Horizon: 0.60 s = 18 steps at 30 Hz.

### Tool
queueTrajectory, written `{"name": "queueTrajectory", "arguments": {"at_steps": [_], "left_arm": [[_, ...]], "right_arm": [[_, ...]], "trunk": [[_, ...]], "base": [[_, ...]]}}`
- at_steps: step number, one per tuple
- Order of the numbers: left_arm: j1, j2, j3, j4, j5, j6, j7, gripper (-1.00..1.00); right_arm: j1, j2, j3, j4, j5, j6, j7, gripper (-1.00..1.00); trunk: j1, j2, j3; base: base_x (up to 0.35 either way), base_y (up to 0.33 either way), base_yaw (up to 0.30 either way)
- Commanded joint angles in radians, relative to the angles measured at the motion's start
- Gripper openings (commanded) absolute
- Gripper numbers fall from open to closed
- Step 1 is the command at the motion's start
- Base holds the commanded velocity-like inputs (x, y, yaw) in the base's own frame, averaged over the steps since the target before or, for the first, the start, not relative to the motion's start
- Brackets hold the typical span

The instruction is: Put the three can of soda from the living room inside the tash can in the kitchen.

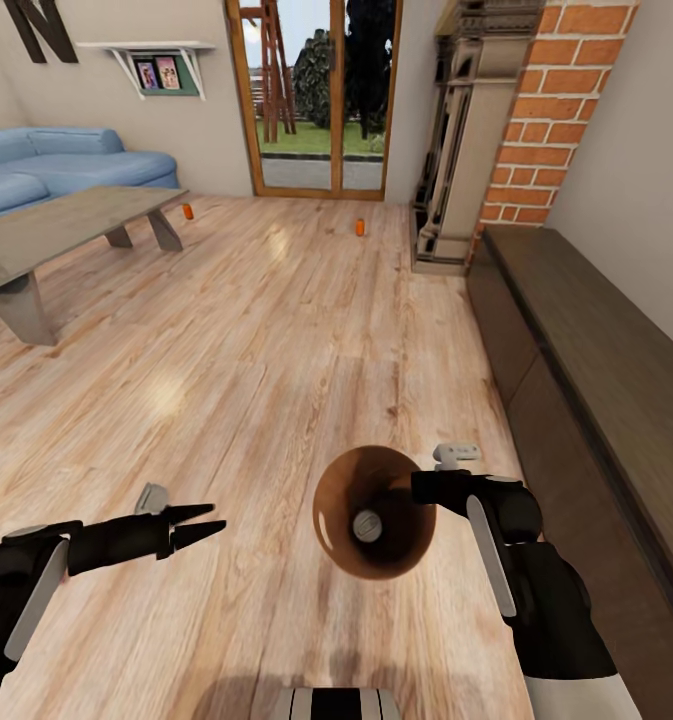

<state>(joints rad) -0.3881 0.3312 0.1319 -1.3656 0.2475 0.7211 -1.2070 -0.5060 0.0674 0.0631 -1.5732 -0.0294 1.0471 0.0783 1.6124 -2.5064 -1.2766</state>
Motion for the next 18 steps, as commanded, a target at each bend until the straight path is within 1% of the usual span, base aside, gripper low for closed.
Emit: {"name": "queueTrajectory", "arguments": {"at_steps": [1, 6, 12, 18], "left_arm": [[0.0, 0.0, -0.001, 0.0, 0.001, -0.012, -0.001, 1.0], [0.0, 0.0, -0.003, 0.0, 0.002, -0.029, 0.005, 1.0], [0.0, 0.0, -0.001, 0.0, 0.007, -0.03, -0.003, 1.0], [0.0, 0.0, -0.001, 0.0, 0.008, -0.028, -0.006, 1.0]], "right_arm": [[0.0, 0.0, 0.0, 0.0, -0.02, 0.0, 0.001, -1.0], [0.0, 0.0, 0.001, 0.0, -0.02, 0.0, 0.001, -1.0], [0.0, 0.0, 0.001, 0.0, -0.02, 0.0, 0.001, -1.0], [0.0, 0.0, 0.001, 0.0, -0.02, 0.0, 0.001, -1.0]], "trunk": [[0.0, 0.0, 0.002], [0.0, 0.0, 0.01], [0.0, 0.0, 0.019], [0.0, 0.0, 0.029]], "base": [[0.0, 0.0, 0.0], [0.0, 0.0, 0.0], [0.054, 0.0, 0.0], [0.011, 0.0, 0.0]]}}
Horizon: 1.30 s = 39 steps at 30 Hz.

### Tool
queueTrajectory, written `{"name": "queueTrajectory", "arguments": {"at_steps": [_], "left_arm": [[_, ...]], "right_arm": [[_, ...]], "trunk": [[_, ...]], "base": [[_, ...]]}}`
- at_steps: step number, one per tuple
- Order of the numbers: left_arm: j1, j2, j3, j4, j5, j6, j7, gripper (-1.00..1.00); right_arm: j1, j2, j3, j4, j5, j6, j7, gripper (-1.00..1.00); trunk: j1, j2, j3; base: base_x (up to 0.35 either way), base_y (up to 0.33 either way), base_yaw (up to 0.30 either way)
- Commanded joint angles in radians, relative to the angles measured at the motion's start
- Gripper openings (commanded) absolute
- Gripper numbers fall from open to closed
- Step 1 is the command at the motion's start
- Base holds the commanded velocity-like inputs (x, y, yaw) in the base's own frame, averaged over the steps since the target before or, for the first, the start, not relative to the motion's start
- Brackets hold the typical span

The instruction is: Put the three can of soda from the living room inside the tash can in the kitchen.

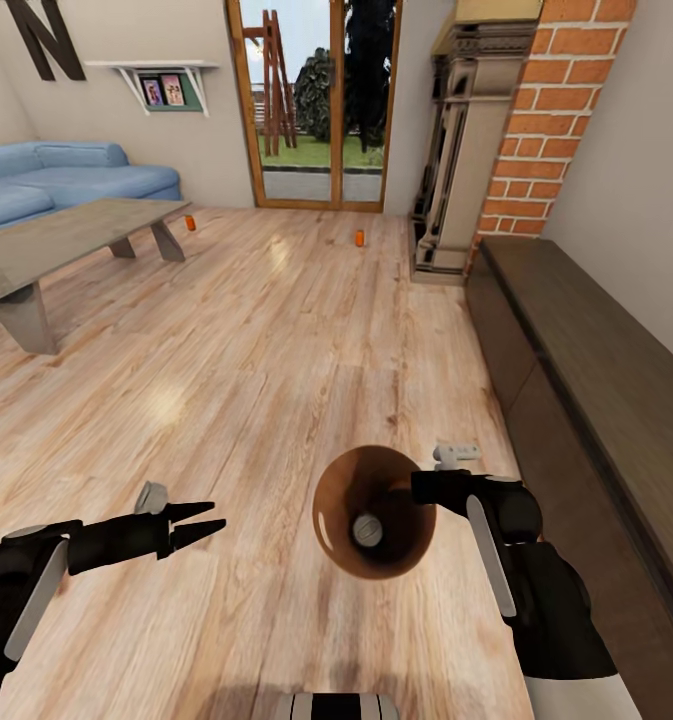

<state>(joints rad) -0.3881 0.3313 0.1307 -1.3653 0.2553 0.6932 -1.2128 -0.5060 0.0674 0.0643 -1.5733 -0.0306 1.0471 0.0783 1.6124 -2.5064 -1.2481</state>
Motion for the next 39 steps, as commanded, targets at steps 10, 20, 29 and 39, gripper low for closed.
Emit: {"name": "queueTrajectory", "arguments": {"at_steps": [10, 20, 29, 39], "left_arm": [[0.0, -0.001, -0.006, 0.002, -0.004, 0.019, 0.014, 1.0], [0.0, -0.002, -0.006, 0.002, -0.005, 0.02, 0.015, 1.0], [0.0, -0.002, -0.006, 0.002, -0.004, 0.02, 0.015, 1.0], [0.0, -0.002, -0.006, 0.019, -0.004, 0.026, 0.015, 1.0]], "right_arm": [[0.0, 0.0, 0.001, 0.0, -0.018, 0.0, 0.001, -1.0], [0.0, 0.0, 0.002, 0.0, -0.019, 0.0, 0.001, -1.0], [0.0, 0.0, 0.003, 0.0, -0.019, 0.0, 0.001, -1.0], [0.0, 0.0, 0.008, 0.0, -0.02, 0.0, 0.001, -1.0]], "trunk": [[0.0, 0.0, 0.016], [0.0, 0.0, 0.032], [0.0, 0.0, 0.046], [0.0, 0.0, 0.062]], "base": [[0.143, 0.0, 0.0], [0.333, 0.0, 0.0], [0.336, 0.0, 0.0], [0.336, 0.0, 0.0]]}}
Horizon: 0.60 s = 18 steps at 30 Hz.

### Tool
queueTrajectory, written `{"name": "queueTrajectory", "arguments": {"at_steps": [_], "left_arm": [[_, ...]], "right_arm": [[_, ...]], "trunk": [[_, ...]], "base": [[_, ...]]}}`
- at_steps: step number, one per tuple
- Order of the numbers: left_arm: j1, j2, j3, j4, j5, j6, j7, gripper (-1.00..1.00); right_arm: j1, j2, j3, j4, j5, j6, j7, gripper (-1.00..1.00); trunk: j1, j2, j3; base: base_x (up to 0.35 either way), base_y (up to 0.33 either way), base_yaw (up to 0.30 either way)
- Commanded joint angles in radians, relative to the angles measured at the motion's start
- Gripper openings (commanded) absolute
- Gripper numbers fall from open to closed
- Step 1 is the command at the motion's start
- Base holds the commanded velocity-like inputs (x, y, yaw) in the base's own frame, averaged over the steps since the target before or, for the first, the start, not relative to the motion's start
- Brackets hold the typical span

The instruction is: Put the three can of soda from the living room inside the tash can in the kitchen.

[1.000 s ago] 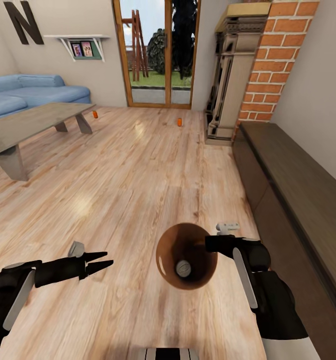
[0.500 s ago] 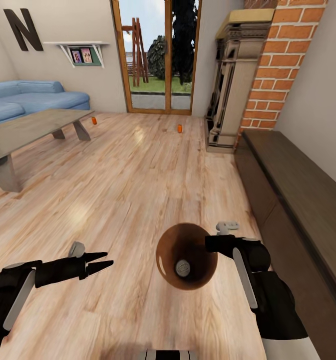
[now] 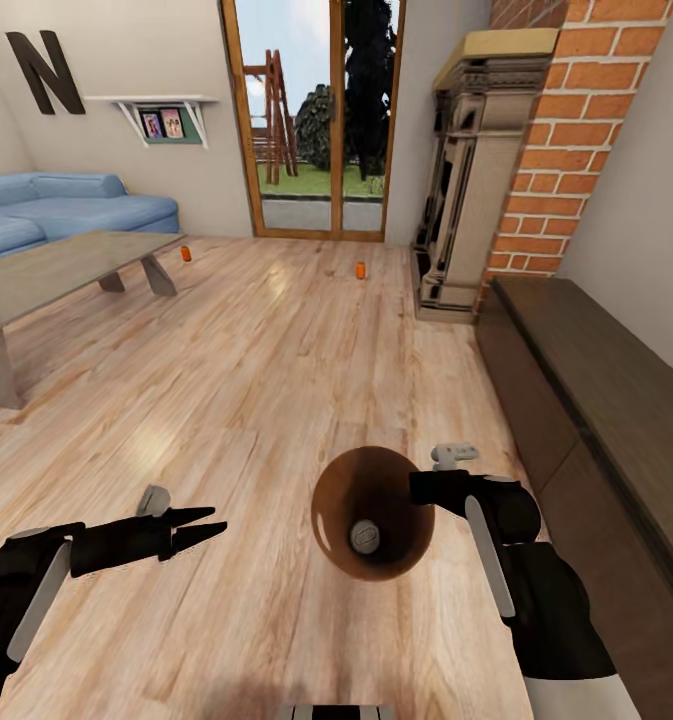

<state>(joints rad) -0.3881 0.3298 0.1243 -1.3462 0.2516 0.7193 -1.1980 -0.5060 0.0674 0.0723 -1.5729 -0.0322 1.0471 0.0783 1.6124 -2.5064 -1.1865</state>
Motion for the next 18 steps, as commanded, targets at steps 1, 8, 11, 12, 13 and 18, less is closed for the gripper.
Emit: {"name": "queueTrajectory", "arguments": {"at_steps": [1, 8, 11, 12, 13, 18], "left_arm": [[0.0, 0.0, 0.0, 0.004, 0.0, 0.004, 0.0, 1.0], [0.0, 0.0, 0.0, 0.012, 0.0, 0.012, 0.001, 1.0], [0.0, 0.0, 0.0, 0.012, 0.0, 0.012, 0.014, 1.0], [0.0, 0.0, 0.0, 0.013, 0.0, 0.012, 0.021, 1.0], [0.0, 0.0, 0.0, 0.013, 0.0, 0.012, 0.025, 1.0], [0.0, 0.0, 0.001, 0.013, 0.001, 0.022, 0.041, 1.0]], "right_arm": [[0.0, 0.0, 0.001, 0.0, -0.018, 0.0, 0.001, -1.0], [0.0, 0.0, 0.0, 0.0, -0.018, 0.0, 0.003, -1.0], [0.0, -0.001, 0.0, 0.0, -0.018, 0.0, 0.003, -1.0], [0.0, -0.001, 0.0, 0.0, -0.018, 0.0, 0.003, -1.0], [0.0, -0.001, -0.001, 0.0, -0.018, 0.0, 0.003, -1.0], [0.0, -0.001, -0.002, 0.0, -0.018, 0.0, 0.003, -1.0]], "trunk": [[0.0, 0.0, 0.002], [0.0, 0.0, 0.004], [0.0, 0.0, 0.005], [0.0, 0.0, 0.005], [0.0, 0.0, 0.005], [0.0, 0.0, 0.005]], "base": [[0.336, 0.0, 0.0], [0.336, 0.0, 0.0], [0.336, 0.0, 0.0], [0.336, 0.0, 0.0], [0.336, 0.0, 0.0], [0.336, 0.0, 0.0]]}}
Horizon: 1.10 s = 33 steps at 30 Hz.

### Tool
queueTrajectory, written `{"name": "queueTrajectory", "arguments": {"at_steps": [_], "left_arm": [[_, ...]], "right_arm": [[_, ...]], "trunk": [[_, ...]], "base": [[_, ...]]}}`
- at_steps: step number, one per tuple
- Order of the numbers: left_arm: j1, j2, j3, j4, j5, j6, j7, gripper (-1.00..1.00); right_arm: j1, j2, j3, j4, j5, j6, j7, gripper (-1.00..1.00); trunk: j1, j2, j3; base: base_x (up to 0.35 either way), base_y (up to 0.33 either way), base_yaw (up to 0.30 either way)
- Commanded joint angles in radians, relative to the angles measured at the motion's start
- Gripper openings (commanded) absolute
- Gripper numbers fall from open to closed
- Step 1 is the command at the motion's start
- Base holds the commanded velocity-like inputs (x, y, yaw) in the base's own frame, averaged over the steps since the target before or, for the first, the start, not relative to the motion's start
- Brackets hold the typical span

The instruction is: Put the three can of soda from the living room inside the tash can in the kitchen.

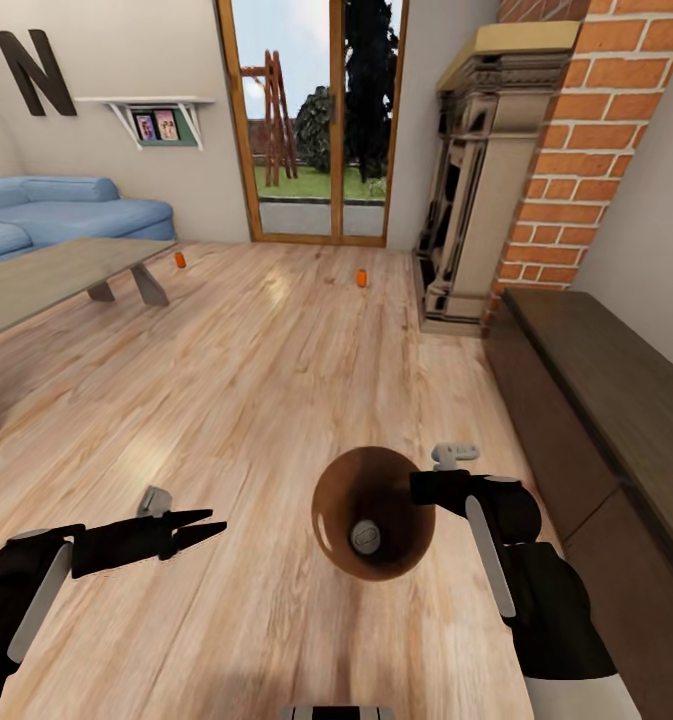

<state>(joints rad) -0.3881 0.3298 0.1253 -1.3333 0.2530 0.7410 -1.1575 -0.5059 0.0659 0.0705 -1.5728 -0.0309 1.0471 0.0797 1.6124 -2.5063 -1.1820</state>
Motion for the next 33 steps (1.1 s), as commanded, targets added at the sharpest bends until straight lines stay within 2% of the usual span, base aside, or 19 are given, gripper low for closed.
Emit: {"name": "queueTrajectory", "arguments": {"at_steps": [1, 22, 27, 33], "left_arm": [[0.0, 0.0, 0.0, 0.0, 0.0, 0.001, 0.0, 1.0], [0.0, 0.0, 0.0, 0.0, 0.001, 0.003, 0.001, 1.0], [0.0, 0.0, 0.0, 0.0, 0.0, 0.003, 0.001, 1.0], [0.0, 0.0, 0.0, 0.0, 0.001, 0.003, 0.001, 1.0]], "right_arm": [[0.0, 0.0, 0.0, 0.0, -0.019, 0.0, 0.002, -1.0], [0.0, 0.0, -0.009, -0.001, -0.018, 0.0, 0.002, -1.0], [0.0, -0.012, -0.011, -0.001, -0.018, 0.0, 0.002, -1.0], [0.0, -0.015, -0.011, -0.001, -0.018, 0.0, 0.002, -1.0]], "trunk": [[0.0, 0.0, 0.0], [0.0, 0.0, 0.0], [0.0, 0.0, 0.0], [0.0, 0.0, 0.0]], "base": [[0.336, 0.0, 0.0], [0.336, 0.0, 0.0], [0.336, 0.0, 0.0], [0.336, 0.0, 0.0]]}}
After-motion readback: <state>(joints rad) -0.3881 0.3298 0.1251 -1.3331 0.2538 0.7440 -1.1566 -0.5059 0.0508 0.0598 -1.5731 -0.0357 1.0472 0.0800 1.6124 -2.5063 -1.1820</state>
